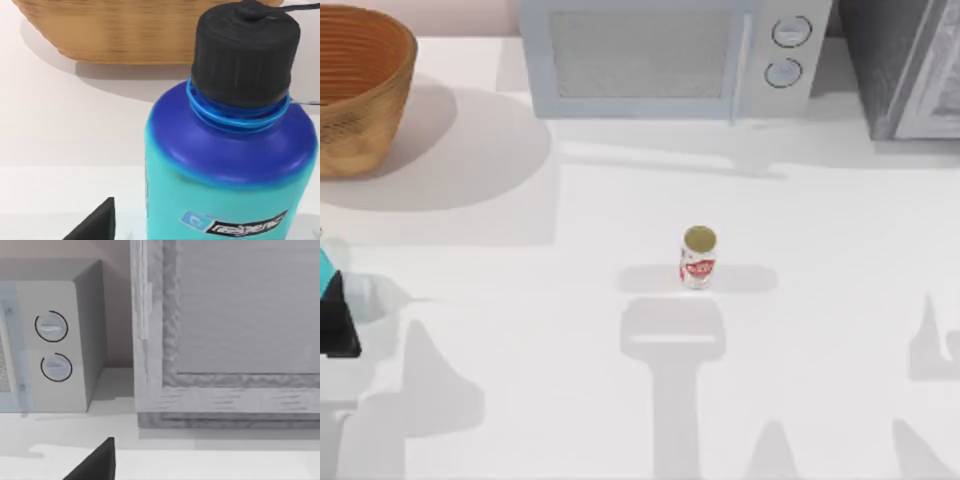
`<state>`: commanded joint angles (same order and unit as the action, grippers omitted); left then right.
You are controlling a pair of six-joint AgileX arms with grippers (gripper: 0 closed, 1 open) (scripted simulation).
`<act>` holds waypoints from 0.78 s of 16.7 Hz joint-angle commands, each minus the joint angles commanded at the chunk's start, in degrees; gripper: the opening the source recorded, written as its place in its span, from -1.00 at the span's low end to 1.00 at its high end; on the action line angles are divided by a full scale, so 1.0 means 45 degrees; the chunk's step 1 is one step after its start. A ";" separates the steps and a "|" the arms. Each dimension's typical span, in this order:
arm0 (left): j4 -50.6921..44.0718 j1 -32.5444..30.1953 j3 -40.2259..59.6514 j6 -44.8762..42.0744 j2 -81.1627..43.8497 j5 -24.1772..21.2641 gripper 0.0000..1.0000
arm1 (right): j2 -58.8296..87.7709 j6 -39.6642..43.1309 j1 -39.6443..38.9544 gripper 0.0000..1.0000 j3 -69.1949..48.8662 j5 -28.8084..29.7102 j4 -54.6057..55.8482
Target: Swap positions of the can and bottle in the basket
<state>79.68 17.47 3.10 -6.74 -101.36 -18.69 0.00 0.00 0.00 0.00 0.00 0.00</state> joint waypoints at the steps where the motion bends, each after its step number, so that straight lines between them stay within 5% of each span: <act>1: 0.0008 -0.0011 0.0041 0.0004 -0.0038 0.0015 1.00 | 0.0000 0.0000 0.0000 1.00 0.0000 0.0000 0.0000; 13: 0.0203 -0.1048 0.2839 0.0341 -0.2880 0.0984 1.00 | 0.0000 0.0000 0.0000 1.00 0.0000 0.0000 0.0000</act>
<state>80.59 12.75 15.88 -5.20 -114.32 -14.26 0.00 0.00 0.00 0.00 0.00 0.00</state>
